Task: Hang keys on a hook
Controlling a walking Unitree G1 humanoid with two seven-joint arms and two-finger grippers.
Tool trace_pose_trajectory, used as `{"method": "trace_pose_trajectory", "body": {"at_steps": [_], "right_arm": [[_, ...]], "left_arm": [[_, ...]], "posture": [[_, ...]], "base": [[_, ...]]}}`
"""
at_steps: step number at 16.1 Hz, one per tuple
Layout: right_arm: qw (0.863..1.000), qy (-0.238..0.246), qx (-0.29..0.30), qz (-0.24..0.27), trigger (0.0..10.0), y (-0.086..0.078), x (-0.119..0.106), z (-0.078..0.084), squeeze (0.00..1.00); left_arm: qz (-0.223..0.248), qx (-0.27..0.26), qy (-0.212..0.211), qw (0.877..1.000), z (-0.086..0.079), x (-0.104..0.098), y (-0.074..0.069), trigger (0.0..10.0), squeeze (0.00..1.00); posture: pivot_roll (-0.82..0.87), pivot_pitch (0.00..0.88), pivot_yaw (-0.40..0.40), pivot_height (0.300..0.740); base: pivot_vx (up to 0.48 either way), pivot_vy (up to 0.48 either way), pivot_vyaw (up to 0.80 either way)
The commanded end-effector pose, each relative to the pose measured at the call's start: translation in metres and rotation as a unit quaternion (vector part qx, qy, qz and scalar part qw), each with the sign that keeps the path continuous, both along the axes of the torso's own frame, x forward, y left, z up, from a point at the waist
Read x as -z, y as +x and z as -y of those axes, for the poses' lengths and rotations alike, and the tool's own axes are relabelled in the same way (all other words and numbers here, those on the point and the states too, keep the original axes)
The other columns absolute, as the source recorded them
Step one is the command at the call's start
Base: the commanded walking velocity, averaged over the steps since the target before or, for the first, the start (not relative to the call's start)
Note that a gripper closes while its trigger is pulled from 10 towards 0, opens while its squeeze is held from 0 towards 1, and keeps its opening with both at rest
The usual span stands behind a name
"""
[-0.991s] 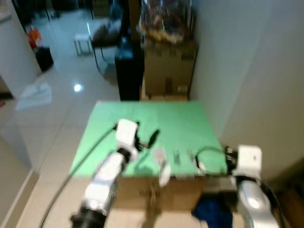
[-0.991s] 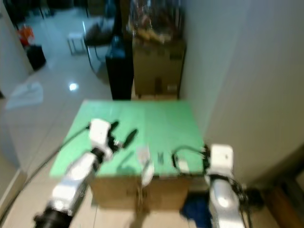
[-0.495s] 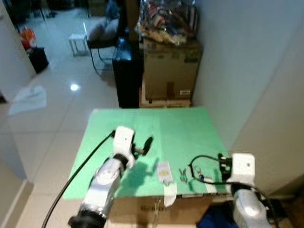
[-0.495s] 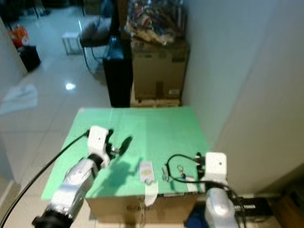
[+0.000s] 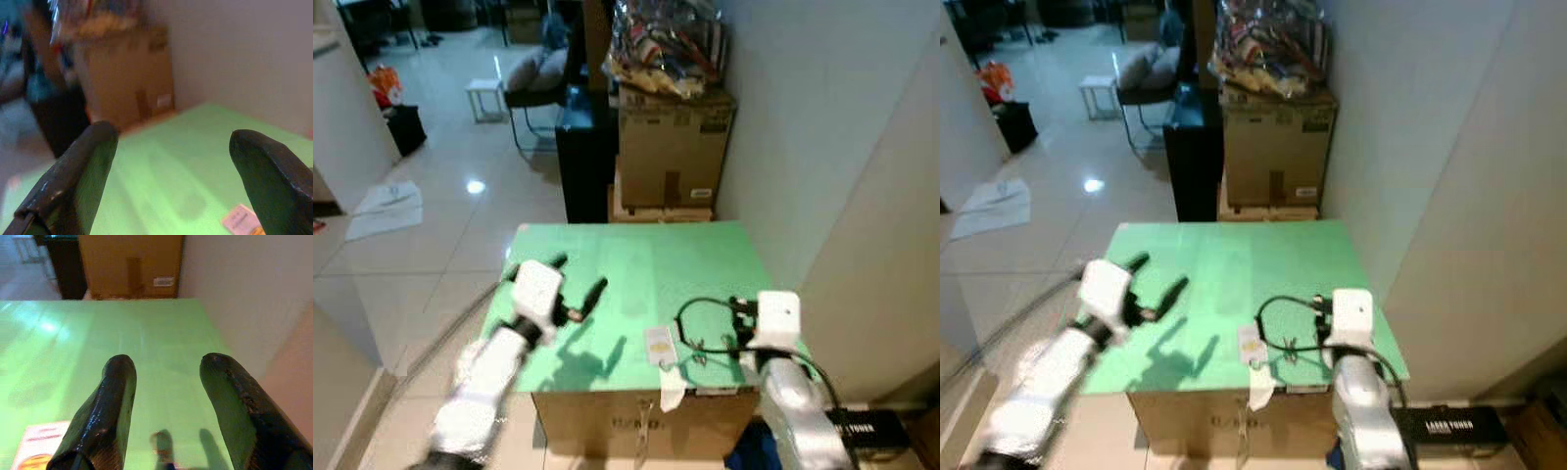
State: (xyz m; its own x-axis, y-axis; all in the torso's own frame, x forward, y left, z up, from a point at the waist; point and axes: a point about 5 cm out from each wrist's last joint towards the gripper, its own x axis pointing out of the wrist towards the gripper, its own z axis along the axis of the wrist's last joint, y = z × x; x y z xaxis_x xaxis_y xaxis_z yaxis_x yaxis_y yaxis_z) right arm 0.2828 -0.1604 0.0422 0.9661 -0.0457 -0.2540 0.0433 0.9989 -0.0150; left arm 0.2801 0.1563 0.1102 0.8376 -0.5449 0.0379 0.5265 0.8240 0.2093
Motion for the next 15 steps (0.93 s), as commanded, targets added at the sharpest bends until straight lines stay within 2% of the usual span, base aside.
{"method": "trace_pose_trajectory", "body": {"at_steps": [1,3,4,5,7,8,10,15], "right_arm": [[0.999,0.03,-0.003,-0.011,10.0,0.004,0.005,-0.006,0.0],[0.999,0.043,-0.021,-0.024,10.0,0.007,0.01,-0.014,0.0],[0.997,0.055,-0.042,-0.031,10.0,0.012,0.012,-0.025,0.0],[0.996,0.056,-0.056,-0.029,10.0,0.016,0.011,-0.033,0.0],[0.996,0.066,-0.056,-0.027,10.0,0.02,0.009,-0.043,0.0],[0.996,0.065,-0.047,-0.03,10.0,0.016,0.012,-0.051,0.0],[0.997,0.04,-0.055,-0.031,10.0,0.003,0.02,-0.064,0.0],[0.999,0.01,-0.039,-0.03,10.0,-0.023,0.036,-0.073,0.0]], "left_arm": [[0.026,0.053,0.012,0.998,0.001,-0.012,-0.009,10.0,0.0],[0.026,0.079,0.029,0.996,-0.004,-0.019,-0.019,10.0,0.0],[0.015,0.103,0.037,0.994,-0.009,-0.024,-0.032,10.0,0.0],[0.003,0.111,0.027,0.993,-0.011,-0.028,-0.04,10.0,0.0],[-0.042,0.12,-0.022,0.992,-0.013,-0.032,-0.057,10.0,0.0],[-0.067,0.122,-0.046,0.989,-0.013,-0.032,-0.066,10.0,0.0],[-0.08,0.122,-0.057,0.988,-0.013,-0.032,-0.075,10.0,0.0],[-0.123,0.143,-0.073,0.979,-0.008,-0.031,-0.091,10.0,0.0]], "posture": [[-0.08,0.0,0.03,0.732],[-0.02,0.036,0.022,0.732],[0.02,0.061,0.017,0.732],[0.04,0.074,0.016,0.732],[0.09,0.095,0.0,0.732],[0.1,0.102,-0.004,0.732],[0.11,0.106,-0.009,0.732],[0.09,0.127,0.003,0.732]], "base": [[0.0,0.0,0.0],[0.0,0.0,0.0],[0.0,0.0,0.0],[0.0,0.0,0.0],[0.0,0.0,0.0],[0.0,0.0,0.0],[0.0,0.0,0.0],[0.0,0.0,0.0]]}}
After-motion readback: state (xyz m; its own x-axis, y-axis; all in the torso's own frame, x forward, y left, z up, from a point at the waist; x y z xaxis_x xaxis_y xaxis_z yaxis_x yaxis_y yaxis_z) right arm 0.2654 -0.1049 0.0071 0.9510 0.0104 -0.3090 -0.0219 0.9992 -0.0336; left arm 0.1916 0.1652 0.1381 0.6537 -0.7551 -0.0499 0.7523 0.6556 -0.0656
